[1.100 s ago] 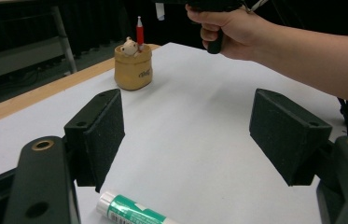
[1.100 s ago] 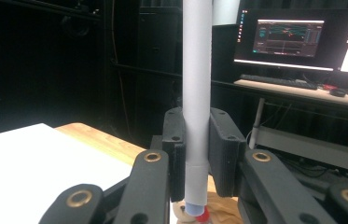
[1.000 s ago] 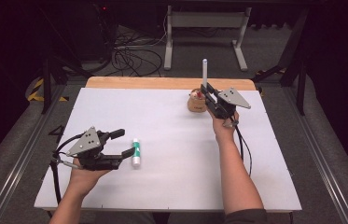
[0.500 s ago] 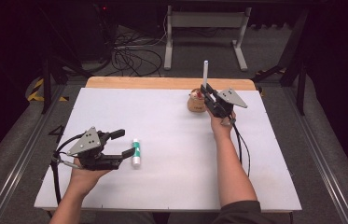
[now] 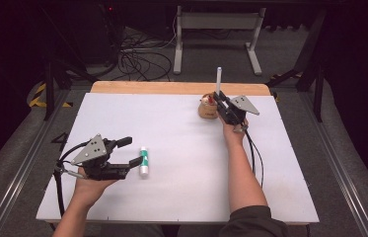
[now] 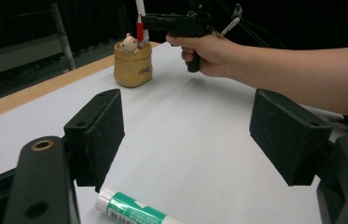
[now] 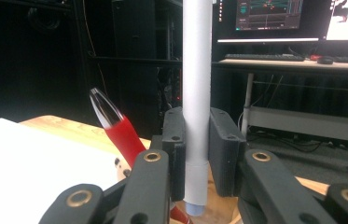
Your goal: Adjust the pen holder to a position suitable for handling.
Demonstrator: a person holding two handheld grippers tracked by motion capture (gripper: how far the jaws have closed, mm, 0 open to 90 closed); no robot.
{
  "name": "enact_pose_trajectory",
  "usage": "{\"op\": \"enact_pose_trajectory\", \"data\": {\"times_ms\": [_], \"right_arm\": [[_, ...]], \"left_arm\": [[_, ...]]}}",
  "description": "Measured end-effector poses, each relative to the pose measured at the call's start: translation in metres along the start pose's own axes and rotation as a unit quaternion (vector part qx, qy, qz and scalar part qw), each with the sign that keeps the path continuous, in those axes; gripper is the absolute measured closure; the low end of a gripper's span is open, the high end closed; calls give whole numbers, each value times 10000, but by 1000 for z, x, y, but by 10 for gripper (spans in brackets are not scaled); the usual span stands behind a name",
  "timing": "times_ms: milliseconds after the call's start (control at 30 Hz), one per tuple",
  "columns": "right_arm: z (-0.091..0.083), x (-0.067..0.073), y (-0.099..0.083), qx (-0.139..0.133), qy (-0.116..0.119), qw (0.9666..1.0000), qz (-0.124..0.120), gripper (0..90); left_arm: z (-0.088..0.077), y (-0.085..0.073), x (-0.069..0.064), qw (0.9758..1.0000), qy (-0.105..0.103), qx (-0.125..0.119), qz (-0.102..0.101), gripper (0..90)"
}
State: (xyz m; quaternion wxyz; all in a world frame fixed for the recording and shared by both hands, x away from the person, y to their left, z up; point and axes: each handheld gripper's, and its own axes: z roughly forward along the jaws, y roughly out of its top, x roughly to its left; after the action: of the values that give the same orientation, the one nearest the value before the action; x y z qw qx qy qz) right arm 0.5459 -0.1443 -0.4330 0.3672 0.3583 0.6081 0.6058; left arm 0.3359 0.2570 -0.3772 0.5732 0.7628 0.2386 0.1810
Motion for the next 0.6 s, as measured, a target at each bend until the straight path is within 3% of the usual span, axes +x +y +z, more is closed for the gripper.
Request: {"op": "enact_pose_trajectory", "data": {"times_ms": [600], "right_arm": [[5, -4, -16, 292, -124, 9995, 75, 781]], "left_arm": [[2, -1, 0, 10000, -20, 39, 6, 271]]}}
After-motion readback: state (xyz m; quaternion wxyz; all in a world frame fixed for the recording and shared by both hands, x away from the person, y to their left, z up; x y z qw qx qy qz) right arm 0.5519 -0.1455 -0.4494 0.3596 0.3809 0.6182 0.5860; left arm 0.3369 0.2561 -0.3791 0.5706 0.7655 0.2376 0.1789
